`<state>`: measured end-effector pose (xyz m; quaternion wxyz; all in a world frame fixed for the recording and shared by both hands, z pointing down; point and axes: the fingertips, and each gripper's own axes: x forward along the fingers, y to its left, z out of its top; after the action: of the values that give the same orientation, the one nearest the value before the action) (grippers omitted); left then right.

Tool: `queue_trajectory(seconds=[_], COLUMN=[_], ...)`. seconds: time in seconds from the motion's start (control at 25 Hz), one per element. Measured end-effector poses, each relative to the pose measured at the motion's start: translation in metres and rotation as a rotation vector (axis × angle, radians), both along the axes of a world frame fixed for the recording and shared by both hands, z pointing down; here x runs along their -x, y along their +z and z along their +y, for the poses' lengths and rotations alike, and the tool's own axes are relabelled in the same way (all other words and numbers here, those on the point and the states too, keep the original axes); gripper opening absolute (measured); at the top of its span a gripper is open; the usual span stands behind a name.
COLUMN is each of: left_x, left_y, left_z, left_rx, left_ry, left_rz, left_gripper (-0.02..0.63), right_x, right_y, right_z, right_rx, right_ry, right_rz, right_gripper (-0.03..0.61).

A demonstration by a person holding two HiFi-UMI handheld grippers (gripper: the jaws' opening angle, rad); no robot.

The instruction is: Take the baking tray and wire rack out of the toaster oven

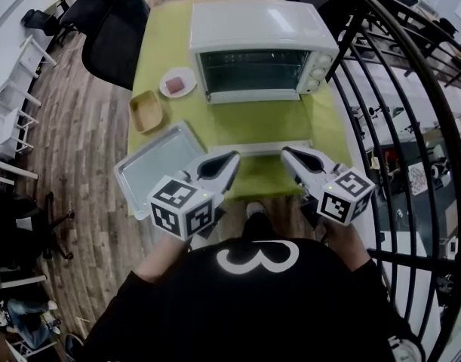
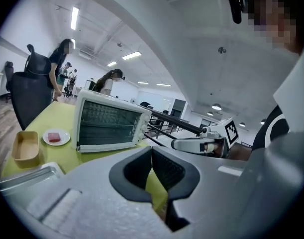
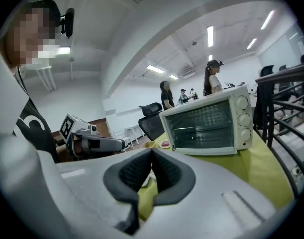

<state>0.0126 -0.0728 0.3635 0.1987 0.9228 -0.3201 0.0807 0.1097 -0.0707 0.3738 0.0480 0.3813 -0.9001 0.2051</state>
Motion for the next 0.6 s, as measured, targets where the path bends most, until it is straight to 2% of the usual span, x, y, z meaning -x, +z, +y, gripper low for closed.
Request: queue_trajectory(seconds=[0.2, 0.48, 0.6], left_x=[-0.025, -0.038, -0.042], left_y=[0.003, 0.005, 0.007], left_z=[-0.063, -0.145, -0.169], left_rx=[0.054, 0.194, 0.257], left_ry=[-0.043, -0.168, -0.21], left_rz=[0.058, 0.324, 0.461], left_gripper=[0.012, 0.014, 0.015], right_x=[-0.032, -0.065, -0.073], right_y=[0.001, 0.002, 0.007], right_z=[-0.069, -0.156, -0.182], right_rx=[0.064, 0.141, 0.185], right_ry=[0.04, 0.069, 0.086], right_rz=[-0.15, -0.35, -0.429], right_gripper=[0.003, 0.003, 0.071])
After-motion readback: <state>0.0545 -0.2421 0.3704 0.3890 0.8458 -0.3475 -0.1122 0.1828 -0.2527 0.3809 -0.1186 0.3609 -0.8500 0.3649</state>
